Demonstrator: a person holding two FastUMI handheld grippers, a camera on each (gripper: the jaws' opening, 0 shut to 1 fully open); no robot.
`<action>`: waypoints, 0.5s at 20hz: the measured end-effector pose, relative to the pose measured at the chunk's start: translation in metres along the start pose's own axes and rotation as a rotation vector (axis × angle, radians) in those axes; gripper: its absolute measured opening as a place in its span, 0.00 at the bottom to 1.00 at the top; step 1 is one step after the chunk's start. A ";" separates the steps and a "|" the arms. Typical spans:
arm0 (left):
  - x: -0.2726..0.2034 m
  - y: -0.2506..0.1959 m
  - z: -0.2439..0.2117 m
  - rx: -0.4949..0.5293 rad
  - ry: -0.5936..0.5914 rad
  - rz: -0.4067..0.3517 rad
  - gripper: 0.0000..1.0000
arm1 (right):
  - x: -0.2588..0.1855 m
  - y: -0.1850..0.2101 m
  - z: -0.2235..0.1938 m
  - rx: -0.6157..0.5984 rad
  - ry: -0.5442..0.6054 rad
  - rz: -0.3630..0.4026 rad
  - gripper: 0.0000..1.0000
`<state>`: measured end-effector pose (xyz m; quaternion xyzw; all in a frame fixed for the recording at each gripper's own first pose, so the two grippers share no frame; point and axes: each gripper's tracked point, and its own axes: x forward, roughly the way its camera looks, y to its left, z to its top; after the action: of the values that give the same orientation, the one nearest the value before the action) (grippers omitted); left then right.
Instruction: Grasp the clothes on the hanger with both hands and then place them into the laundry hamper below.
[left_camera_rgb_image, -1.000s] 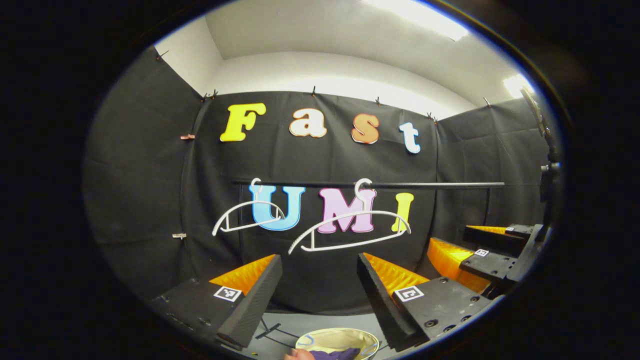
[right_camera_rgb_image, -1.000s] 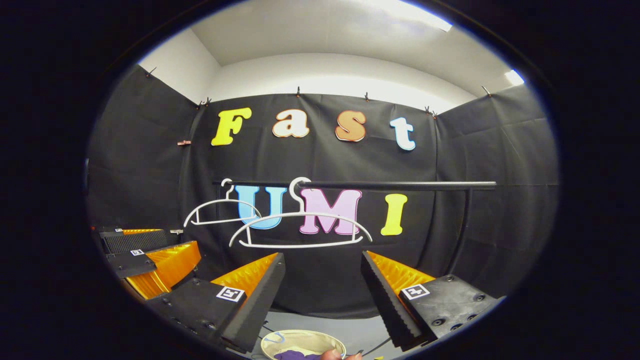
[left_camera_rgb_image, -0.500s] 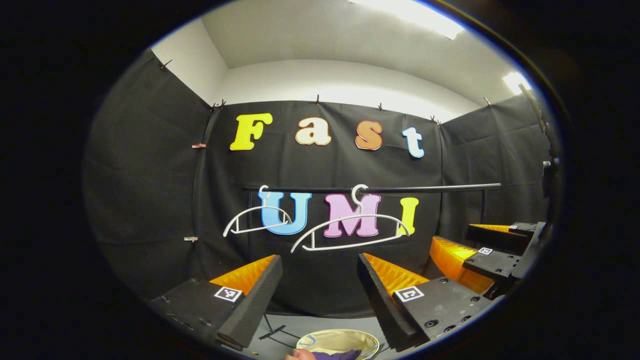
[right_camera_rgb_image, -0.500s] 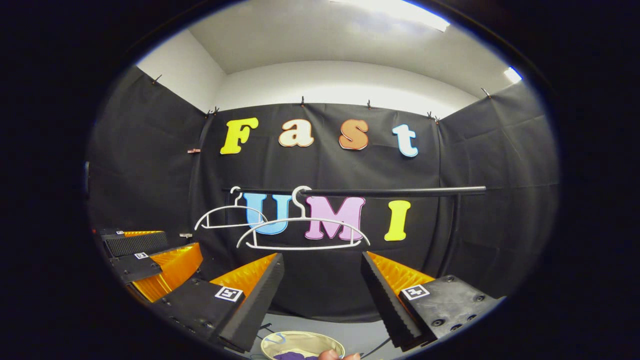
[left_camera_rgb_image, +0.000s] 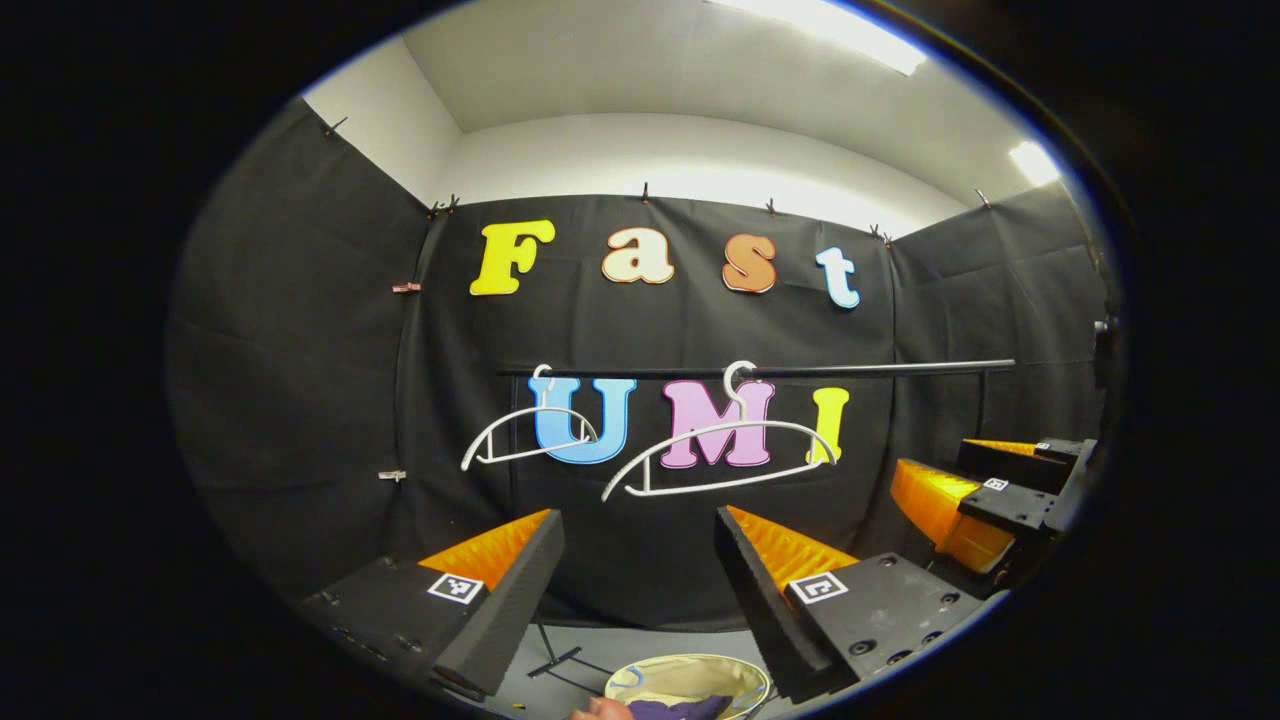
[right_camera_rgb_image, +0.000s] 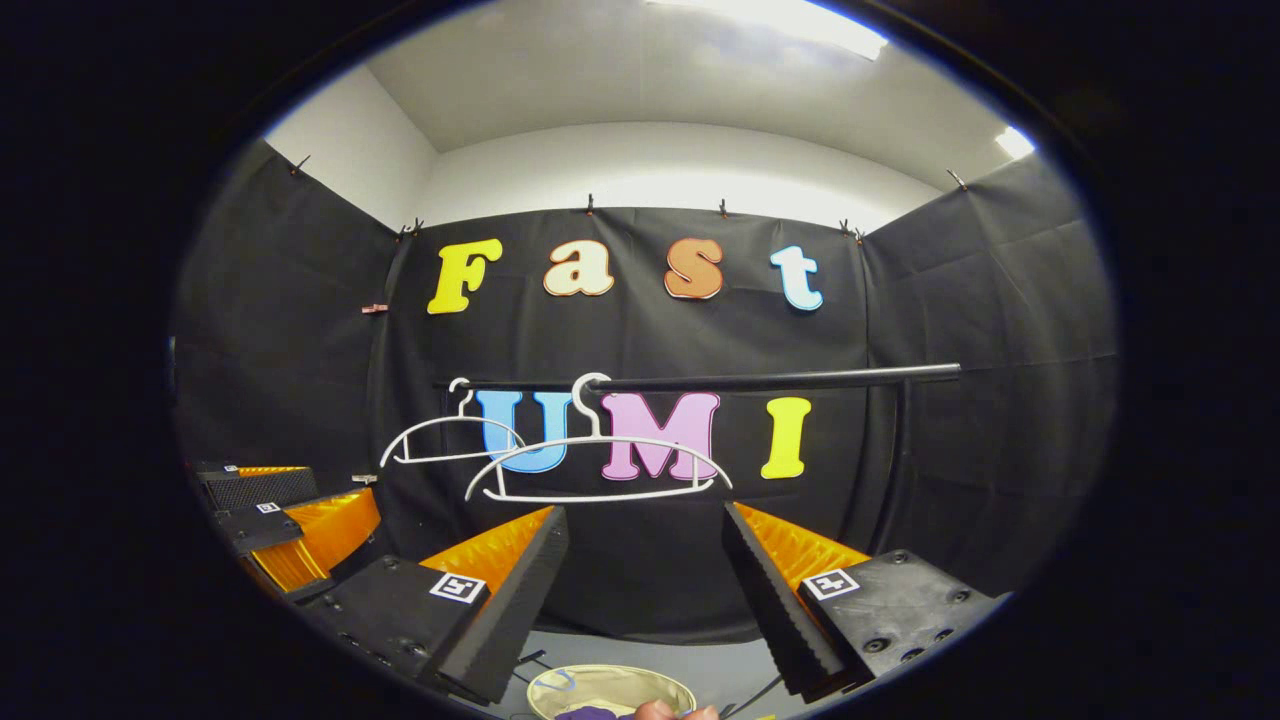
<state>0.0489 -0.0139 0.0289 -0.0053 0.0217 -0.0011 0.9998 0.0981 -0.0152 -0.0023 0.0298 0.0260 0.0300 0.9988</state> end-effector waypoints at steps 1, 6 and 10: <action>0.002 -0.003 -0.004 0.006 0.000 -0.002 0.95 | 0.002 0.002 -0.001 0.011 0.003 0.004 0.99; 0.007 -0.004 -0.008 0.000 0.002 -0.005 0.95 | 0.009 0.006 -0.001 0.005 -0.001 0.013 0.99; 0.010 -0.001 -0.006 -0.008 -0.010 0.000 0.95 | 0.012 0.009 0.002 -0.012 -0.013 0.021 0.99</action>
<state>0.0584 -0.0146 0.0229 -0.0092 0.0166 -0.0011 0.9998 0.1101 -0.0060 -0.0006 0.0243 0.0192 0.0407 0.9987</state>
